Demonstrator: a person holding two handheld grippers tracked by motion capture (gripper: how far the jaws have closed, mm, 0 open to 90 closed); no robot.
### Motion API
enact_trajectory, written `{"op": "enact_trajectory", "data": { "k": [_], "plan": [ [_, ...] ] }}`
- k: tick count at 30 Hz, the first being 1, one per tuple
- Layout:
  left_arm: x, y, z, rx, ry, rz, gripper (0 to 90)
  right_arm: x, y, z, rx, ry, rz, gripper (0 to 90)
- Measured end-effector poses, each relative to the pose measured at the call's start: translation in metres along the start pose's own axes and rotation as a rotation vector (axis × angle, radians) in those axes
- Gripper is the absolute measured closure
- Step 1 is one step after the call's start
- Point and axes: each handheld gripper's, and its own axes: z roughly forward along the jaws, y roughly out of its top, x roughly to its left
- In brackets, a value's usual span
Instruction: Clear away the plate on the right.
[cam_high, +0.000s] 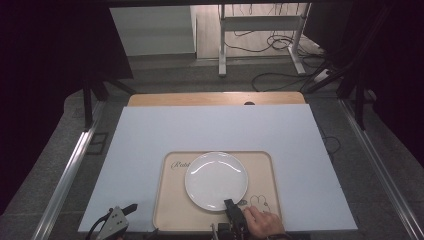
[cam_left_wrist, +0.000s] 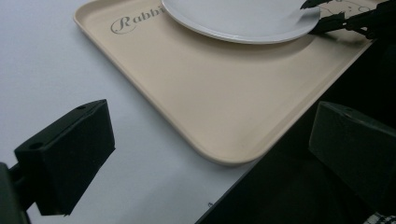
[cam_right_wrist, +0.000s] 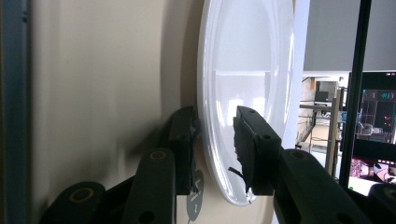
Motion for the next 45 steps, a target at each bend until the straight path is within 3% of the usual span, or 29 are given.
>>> {"op": "enact_trajectory", "data": {
  "k": [17, 18, 21, 22, 29, 40, 41, 42, 44, 45],
  "plan": [
    [0.0, 0.0, 0.0, -0.002, 0.001, -0.001, 0.0, -0.004, -0.005, -0.011, -0.005, -0.004, 0.0, 63.8],
    [0.0, 0.0, 0.0, -0.002, 0.001, -0.002, 0.0, -0.005, -0.006, -0.008, -0.048, 0.037, 0.002, 63.6],
    [0.0, 0.0, 0.0, -0.002, 0.001, -0.001, 0.0, -0.005, -0.007, -0.01, -0.033, 0.041, 0.005, 63.1],
    [0.0, 0.0, 0.0, -0.002, 0.001, -0.001, 0.0, -0.005, -0.006, -0.013, -0.007, -0.006, -0.018, 63.0],
    [0.0, 0.0, 0.0, -0.002, 0.001, -0.001, 0.0, -0.008, -0.006, -0.018, -0.009, -0.005, -0.021, 62.1],
    [0.0, 0.0, 0.0, -0.002, 0.001, -0.001, 0.0, -0.017, -0.013, -0.017, 0.001, -0.004, 0.042, 54.4],
    [0.0, 0.0, 0.0, -0.002, 0.002, -0.001, 0.0, -0.017, -0.013, -0.016, -0.005, -0.003, 0.053, 53.5],
    [0.0, 0.0, 0.0, -0.002, 0.002, -0.001, 0.0, -0.019, -0.015, -0.013, -0.04, 0.028, 0.069, 52.4],
    [0.0, 0.0, 0.0, -0.002, 0.002, -0.001, 0.0, -0.02, -0.016, -0.014, -0.034, 0.023, 0.078, 50.7],
    [0.0, 0.0, 0.0, -0.002, 0.002, -0.001, 0.0, -0.02, -0.015, -0.016, -0.006, -0.011, 0.076, 50.1]
  ]
}}
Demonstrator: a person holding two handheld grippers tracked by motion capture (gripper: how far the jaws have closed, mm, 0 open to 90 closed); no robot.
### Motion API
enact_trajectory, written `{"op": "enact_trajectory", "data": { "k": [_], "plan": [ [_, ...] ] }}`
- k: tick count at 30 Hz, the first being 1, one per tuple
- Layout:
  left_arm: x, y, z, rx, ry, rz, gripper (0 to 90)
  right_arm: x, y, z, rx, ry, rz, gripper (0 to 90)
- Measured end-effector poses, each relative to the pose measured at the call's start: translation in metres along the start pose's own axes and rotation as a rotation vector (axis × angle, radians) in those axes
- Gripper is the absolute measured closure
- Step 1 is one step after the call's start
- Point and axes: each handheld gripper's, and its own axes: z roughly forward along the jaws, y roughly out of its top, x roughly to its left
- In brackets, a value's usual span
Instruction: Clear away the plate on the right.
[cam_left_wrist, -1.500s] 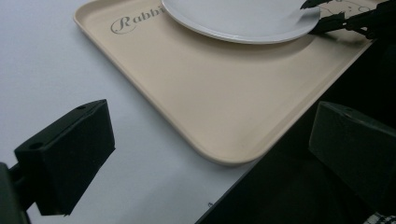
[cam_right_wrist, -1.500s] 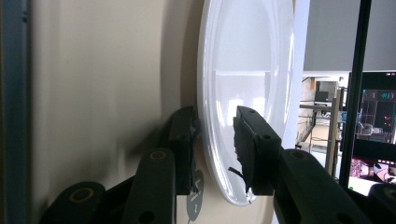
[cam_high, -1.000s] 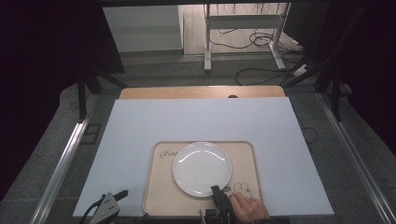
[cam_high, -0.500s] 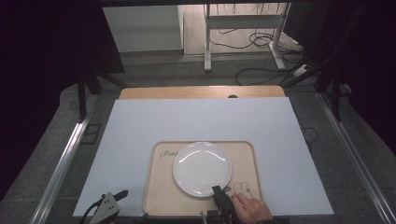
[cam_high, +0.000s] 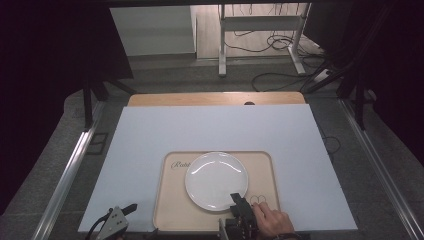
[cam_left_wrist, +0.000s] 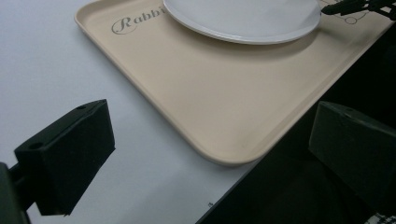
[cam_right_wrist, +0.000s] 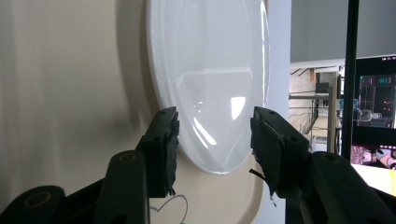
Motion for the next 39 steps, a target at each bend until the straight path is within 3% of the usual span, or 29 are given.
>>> {"op": "enact_trajectory", "data": {
  "k": [7, 14, 29, 39],
  "plan": [
    [0.0, 0.0, 0.0, 0.0, 0.0, 0.001, 0.0, -0.006, -0.002, -0.001, -0.019, 0.002, 0.065, 46.0],
    [0.0, 0.0, 0.0, 0.0, 0.0, 0.0, 0.0, -0.01, -0.007, -0.001, -0.023, 0.023, 0.107, 42.8],
    [0.0, 0.0, 0.0, 0.0, -0.001, 0.001, 0.0, -0.02, -0.02, 0.001, -0.059, 0.075, 0.25, 36.0],
    [0.0, 0.0, 0.0, -0.002, -0.001, 0.001, 0.0, -0.025, -0.027, 0.001, -0.08, 0.098, 0.313, 32.7]
  ]
}}
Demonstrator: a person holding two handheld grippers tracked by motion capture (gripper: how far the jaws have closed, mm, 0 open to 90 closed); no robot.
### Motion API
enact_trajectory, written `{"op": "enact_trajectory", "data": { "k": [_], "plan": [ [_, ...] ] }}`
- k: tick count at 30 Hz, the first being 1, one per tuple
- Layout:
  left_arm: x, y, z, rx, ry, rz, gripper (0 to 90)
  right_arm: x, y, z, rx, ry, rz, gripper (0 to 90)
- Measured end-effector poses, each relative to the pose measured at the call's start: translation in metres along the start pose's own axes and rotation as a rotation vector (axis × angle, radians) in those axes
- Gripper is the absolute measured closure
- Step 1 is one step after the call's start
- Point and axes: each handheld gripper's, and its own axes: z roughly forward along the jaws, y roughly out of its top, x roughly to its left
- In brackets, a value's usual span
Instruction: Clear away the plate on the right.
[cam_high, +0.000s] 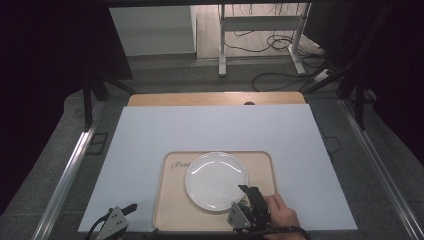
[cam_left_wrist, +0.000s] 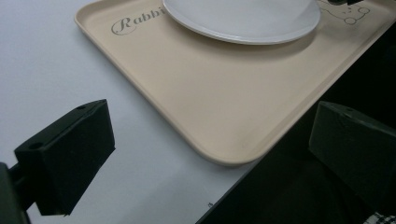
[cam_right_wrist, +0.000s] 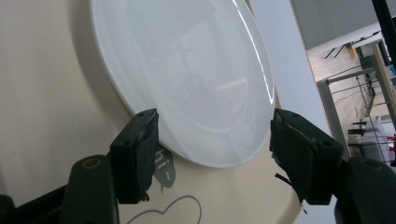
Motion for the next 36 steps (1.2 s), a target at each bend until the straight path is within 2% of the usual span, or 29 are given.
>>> {"op": "enact_trajectory", "data": {
  "k": [9, 15, 18, 27, 36],
  "plan": [
    [0.0, 0.0, 0.0, -0.002, 0.001, 0.0, 0.0, -0.004, -0.006, 0.001, -0.018, 0.023, 0.055, 29.3],
    [0.0, 0.0, 0.0, -0.003, 0.0, 0.001, 0.0, -0.011, -0.013, -0.002, -0.033, 0.072, 0.148, 26.9],
    [0.0, 0.0, 0.0, -0.001, -0.001, 0.002, 0.0, -0.015, -0.016, -0.003, -0.051, 0.095, 0.176, 26.2],
    [0.0, 0.0, 0.0, -0.001, 0.0, 0.003, 0.0, -0.017, -0.02, -0.005, -0.044, 0.098, 0.182, 23.7],
    [0.0, 0.0, 0.0, -0.002, 0.001, 0.002, 0.0, -0.02, -0.024, -0.006, -0.051, 0.114, 0.228, 17.8]
  ]
}}
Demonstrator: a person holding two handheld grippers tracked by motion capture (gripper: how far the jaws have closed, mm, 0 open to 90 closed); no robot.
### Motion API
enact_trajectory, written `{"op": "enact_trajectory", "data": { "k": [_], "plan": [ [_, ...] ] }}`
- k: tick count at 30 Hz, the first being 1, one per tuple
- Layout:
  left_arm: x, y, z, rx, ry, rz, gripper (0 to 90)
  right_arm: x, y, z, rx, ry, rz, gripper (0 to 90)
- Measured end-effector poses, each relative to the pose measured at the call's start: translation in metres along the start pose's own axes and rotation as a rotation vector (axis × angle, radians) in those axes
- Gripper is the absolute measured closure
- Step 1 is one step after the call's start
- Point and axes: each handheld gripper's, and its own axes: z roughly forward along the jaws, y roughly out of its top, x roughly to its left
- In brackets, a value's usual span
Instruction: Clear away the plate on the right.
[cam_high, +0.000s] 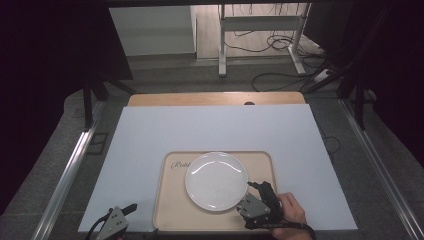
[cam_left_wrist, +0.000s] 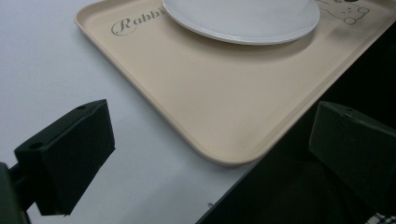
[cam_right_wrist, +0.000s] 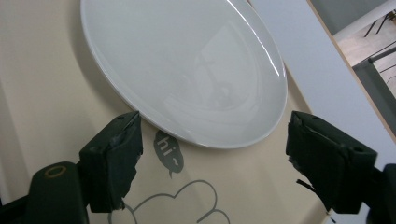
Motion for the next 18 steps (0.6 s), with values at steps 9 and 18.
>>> {"op": "enact_trajectory", "data": {
  "k": [9, 18],
  "plan": [
    [0.0, 0.0, 0.0, -0.002, 0.0, 0.0, 0.0, -0.006, -0.005, -0.002, -0.018, 0.015, 0.07, 10.5],
    [0.0, 0.0, 0.0, -0.002, 0.001, 0.0, 0.0, -0.015, -0.015, -0.005, -0.038, 0.033, 0.166, 5.8]
  ]
}}
